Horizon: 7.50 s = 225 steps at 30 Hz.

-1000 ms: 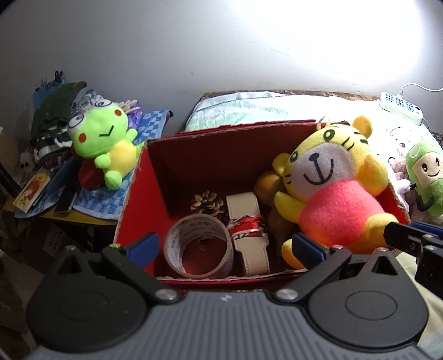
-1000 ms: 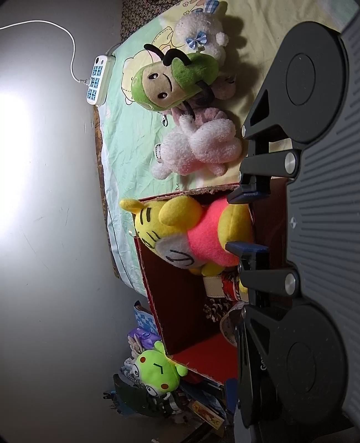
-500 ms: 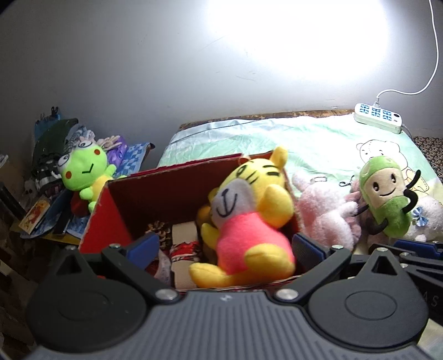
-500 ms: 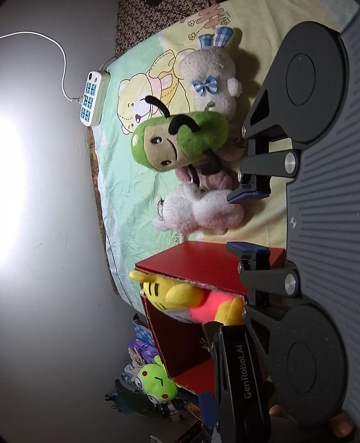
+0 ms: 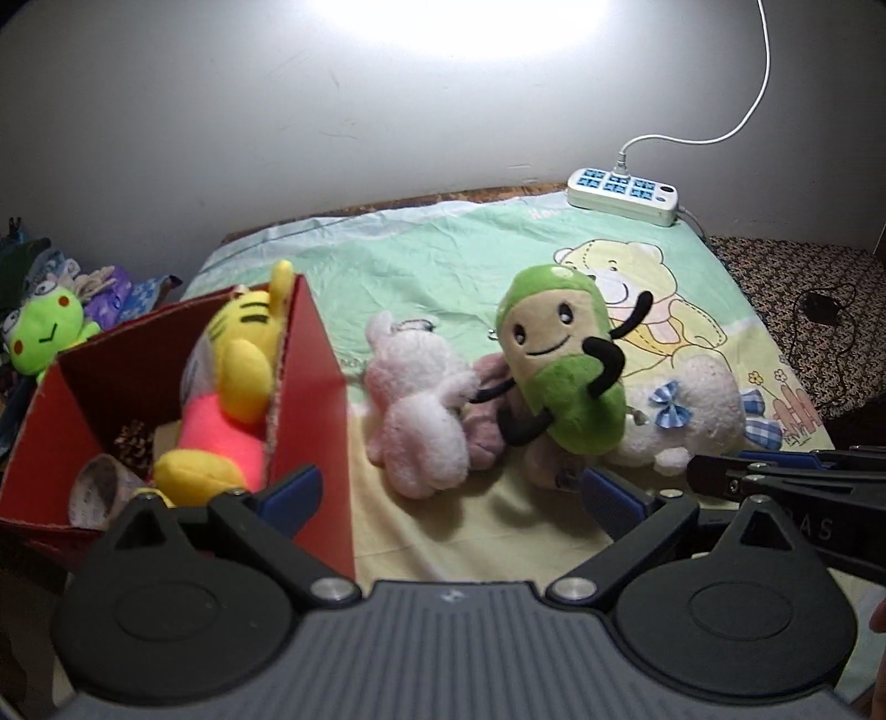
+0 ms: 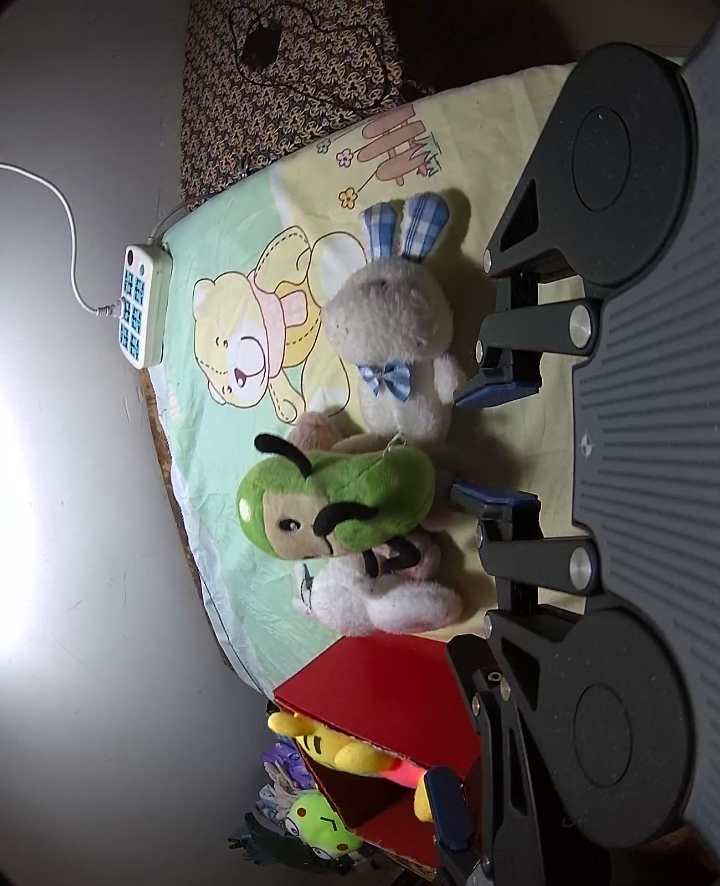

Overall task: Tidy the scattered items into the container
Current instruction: 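Move the right tool to the green bean-shaped plush on the bed, then close the right tool fingers on the green bean-shaped plush, then lift the green plush with the right tool toward the red box, then carry the green bean plush over the red box with the right tool, then lower the green bean plush into the red box beside the tiger plush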

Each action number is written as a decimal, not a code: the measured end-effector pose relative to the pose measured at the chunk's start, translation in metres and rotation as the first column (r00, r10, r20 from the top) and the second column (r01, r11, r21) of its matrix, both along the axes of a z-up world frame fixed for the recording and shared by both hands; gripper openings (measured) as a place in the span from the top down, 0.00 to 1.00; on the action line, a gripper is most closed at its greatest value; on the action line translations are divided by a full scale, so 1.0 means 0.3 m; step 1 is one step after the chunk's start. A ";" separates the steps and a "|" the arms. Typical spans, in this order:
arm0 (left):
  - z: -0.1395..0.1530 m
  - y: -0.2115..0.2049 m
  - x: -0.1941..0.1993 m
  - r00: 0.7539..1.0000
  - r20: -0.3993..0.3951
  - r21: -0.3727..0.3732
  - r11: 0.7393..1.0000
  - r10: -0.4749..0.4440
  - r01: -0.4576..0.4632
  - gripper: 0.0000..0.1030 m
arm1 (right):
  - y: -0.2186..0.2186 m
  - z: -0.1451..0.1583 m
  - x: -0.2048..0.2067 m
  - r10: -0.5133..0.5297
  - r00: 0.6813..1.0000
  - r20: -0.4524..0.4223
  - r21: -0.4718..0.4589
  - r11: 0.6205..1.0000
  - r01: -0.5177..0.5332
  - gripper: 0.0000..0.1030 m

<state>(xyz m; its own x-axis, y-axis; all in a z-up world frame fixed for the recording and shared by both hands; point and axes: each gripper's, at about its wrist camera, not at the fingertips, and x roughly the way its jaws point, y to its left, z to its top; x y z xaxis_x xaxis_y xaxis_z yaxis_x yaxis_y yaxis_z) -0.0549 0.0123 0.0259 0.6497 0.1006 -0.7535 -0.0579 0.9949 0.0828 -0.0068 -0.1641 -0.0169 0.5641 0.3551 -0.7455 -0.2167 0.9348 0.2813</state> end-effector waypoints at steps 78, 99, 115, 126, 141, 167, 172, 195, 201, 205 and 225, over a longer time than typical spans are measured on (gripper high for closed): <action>-0.155 -0.158 0.188 0.983 -0.086 -0.147 0.978 -0.164 0.151 0.36 | -0.019 -0.056 0.236 0.196 0.970 -0.146 0.344 0.929 -0.137 0.49; -0.122 -0.084 0.059 0.977 -0.124 -0.117 0.980 -0.176 0.162 0.36 | 0.057 -0.030 0.102 0.205 0.966 -0.155 0.356 0.924 -0.139 0.49; -0.086 0.115 -0.014 0.930 -0.121 -0.147 0.933 -0.347 0.329 0.36 | 0.238 0.015 -0.062 0.023 0.991 -0.133 0.325 0.946 0.022 0.49; -0.044 0.218 -0.083 0.884 -0.099 -0.158 0.884 -0.457 0.439 0.37 | 0.331 0.051 -0.184 -0.089 0.992 -0.090 0.324 0.939 0.114 0.49; 0.096 0.228 -0.124 0.936 -0.049 -0.176 0.926 -0.348 0.335 0.37 | 0.333 0.172 -0.195 0.037 0.999 0.014 0.305 0.951 -0.040 0.48; 0.257 0.493 -0.177 0.999 0.033 -0.104 0.994 -0.038 0.041 0.37 | 0.587 0.290 -0.123 0.334 0.937 0.104 0.382 0.856 -0.348 0.48; 0.275 0.634 -0.163 0.998 0.059 -0.126 0.991 -0.036 0.044 0.37 | 0.712 0.314 -0.114 0.340 0.932 0.127 0.368 0.856 -0.363 0.48; 0.015 0.990 0.081 0.977 0.010 -0.291 0.934 -0.211 0.204 0.37 | 0.992 0.118 0.015 0.206 0.978 0.037 0.269 0.940 -0.208 0.48; -0.060 0.998 0.125 0.975 -0.044 -0.295 0.936 -0.216 0.194 0.36 | 1.001 0.046 0.058 0.183 0.983 -0.008 0.277 0.945 -0.174 0.49; -0.087 1.006 0.146 0.975 -0.067 -0.292 0.938 -0.213 0.185 0.35 | 1.002 0.011 0.079 0.174 0.984 -0.023 0.284 0.945 -0.160 0.49; -0.124 1.017 0.170 0.982 -0.134 -0.270 0.958 -0.134 0.094 0.29 | 1.053 -0.046 0.131 0.200 0.979 -0.042 0.191 0.963 -0.188 0.47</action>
<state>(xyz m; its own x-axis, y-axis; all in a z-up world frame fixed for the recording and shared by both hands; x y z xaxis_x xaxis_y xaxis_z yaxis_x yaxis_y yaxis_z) -0.0039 0.3174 -0.0113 0.5236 -0.1808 -0.8326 0.0507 0.9821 -0.1814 0.0326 0.1518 -0.0306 0.4267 0.5883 -0.6869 -0.3657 0.8069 0.4638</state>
